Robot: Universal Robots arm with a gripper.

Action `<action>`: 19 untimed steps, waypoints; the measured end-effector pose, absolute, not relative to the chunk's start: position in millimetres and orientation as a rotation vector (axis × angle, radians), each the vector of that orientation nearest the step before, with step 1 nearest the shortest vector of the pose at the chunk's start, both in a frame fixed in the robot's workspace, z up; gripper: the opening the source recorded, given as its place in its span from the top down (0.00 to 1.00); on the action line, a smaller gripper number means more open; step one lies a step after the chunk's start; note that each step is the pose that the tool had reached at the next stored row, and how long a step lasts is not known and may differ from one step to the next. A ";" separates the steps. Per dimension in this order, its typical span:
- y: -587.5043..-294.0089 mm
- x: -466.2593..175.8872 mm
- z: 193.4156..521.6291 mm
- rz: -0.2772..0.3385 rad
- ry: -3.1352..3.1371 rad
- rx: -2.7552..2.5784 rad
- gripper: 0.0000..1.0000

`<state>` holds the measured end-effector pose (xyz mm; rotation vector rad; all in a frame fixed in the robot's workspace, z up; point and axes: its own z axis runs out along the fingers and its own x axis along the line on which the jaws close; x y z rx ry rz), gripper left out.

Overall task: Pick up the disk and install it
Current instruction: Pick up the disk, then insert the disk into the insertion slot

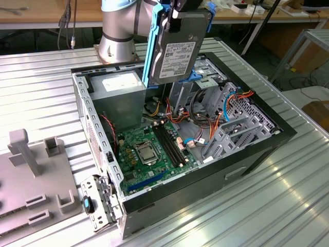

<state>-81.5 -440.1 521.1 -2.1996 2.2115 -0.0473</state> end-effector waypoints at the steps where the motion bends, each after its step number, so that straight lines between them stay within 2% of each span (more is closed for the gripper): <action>1: -440.0 -81.3 521.2 -0.047 2.212 -2.200 0.63; 13: -440.7 -80.8 521.2 -0.048 2.211 -2.200 0.63; 19: -460.8 -80.7 521.0 -0.048 2.212 -2.200 0.63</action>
